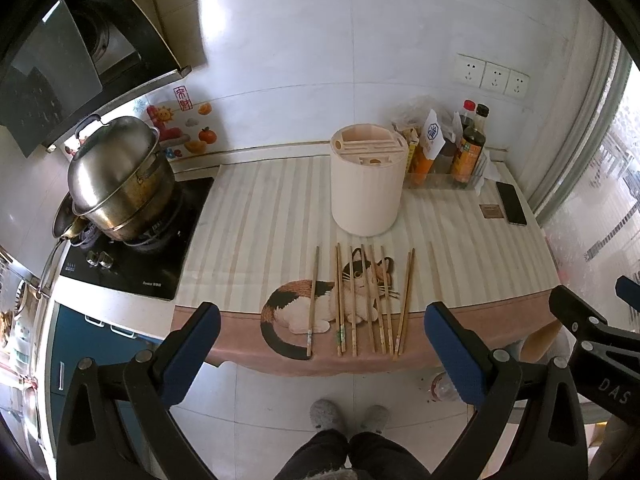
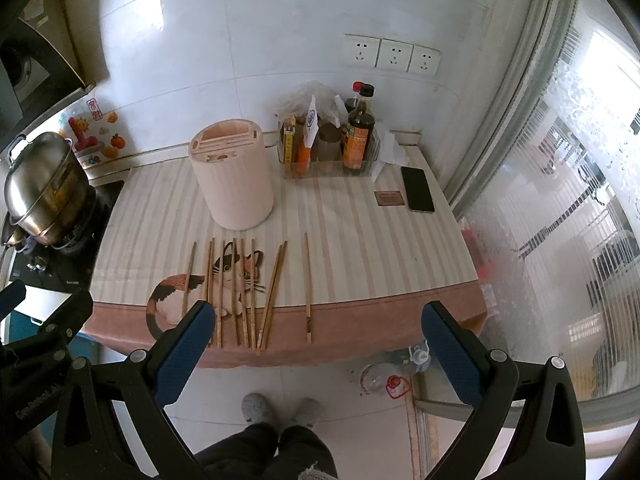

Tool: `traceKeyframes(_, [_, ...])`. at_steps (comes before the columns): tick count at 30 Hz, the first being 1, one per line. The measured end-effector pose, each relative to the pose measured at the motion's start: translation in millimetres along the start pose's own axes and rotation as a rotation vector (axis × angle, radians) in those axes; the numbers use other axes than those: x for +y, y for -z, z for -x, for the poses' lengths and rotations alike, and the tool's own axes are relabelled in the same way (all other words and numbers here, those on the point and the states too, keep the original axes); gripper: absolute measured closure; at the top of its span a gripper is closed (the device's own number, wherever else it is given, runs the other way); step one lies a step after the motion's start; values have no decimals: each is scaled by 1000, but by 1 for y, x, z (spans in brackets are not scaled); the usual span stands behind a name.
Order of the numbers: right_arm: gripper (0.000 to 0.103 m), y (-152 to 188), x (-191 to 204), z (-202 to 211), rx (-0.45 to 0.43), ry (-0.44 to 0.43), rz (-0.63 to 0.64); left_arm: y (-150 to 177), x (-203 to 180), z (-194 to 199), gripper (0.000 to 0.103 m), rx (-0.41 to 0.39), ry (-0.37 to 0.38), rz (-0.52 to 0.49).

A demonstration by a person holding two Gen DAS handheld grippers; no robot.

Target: Organize utensils

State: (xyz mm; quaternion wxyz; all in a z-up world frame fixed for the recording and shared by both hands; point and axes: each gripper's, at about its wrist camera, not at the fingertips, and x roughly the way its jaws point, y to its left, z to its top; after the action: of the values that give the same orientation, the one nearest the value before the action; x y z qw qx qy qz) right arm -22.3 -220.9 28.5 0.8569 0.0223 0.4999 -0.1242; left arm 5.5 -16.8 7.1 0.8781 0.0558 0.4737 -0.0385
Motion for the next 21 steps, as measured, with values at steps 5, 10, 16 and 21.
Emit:
traceKeyframes(5, [0, -2, 0, -2, 1, -2, 7, 2, 0, 0, 0, 0, 0, 3])
traceKeyframes(10, [0, -4, 2, -4, 2, -1, 15, 3, 1, -3, 0, 3, 2, 9])
traceKeyframes(16, [0, -2, 2, -5, 5, 1, 16, 3, 3, -5, 0, 7, 6, 12])
traceKeyframes(21, [0, -2, 2, -5, 1, 3, 15, 3, 4, -6, 0, 11, 11, 15])
